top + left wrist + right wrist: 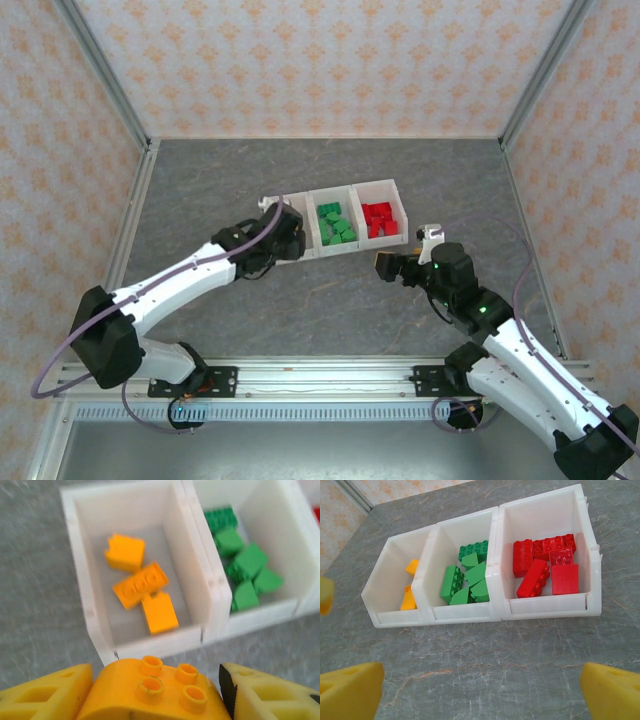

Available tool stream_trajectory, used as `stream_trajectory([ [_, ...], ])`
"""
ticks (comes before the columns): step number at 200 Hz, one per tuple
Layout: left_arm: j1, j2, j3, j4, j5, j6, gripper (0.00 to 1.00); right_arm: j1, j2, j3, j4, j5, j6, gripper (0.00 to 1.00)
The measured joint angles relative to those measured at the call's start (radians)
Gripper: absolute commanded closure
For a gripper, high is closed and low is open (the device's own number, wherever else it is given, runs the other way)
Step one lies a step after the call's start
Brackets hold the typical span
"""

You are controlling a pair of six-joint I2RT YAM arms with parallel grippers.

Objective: Sort the legos into containers by color
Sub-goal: Place the lego in the container.

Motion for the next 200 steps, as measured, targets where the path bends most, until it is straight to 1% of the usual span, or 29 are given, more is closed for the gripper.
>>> stream_trajectory([
  [24, 0.058, 0.038, 0.055, 0.003, -0.014, 0.002, 0.61, 0.000, -0.011, 0.000, 0.000, 0.000, 0.000, 0.00],
  [46, 0.094, 0.121, 0.108, 0.007, -0.014, 0.013, 0.61, 0.000, -0.018, 0.000, 0.000, 0.000, 0.000, 0.00],
  [93, 0.115, 0.307, 0.205, 0.032, -0.005, 0.037, 0.60, 0.000, -0.022, 0.000, 0.000, 0.000, 0.000, 0.00],
  [127, 0.135, 0.377, 0.233, 0.056, 0.014, 0.040, 0.55, 0.000, -0.022, 0.000, 0.000, 0.000, 0.000, 0.00],
  [137, 0.143, 0.386, 0.233, 0.063, 0.017, 0.039, 0.50, 0.000, -0.022, 0.000, 0.000, 0.000, 0.000, 0.00],
  [151, 0.152, 0.389, 0.233, 0.069, 0.017, 0.039, 0.30, 0.000, -0.022, 0.000, 0.000, 0.000, 0.000, 0.00],
  [163, 0.155, 0.388, 0.230, 0.088, 0.016, 0.038, 0.18, 0.000, -0.022, 0.000, 0.000, 0.000, 0.000, 0.00],
  [178, 0.156, 0.373, 0.208, 0.132, 0.017, 0.032, 0.11, 0.000, -0.022, 0.000, 0.000, 0.000, 0.000, 0.00],
  [200, 0.156, 0.307, 0.136, 0.177, 0.016, 0.033, 0.07, 0.000, -0.021, 0.000, 0.000, 0.000, 0.000, 0.00],
])
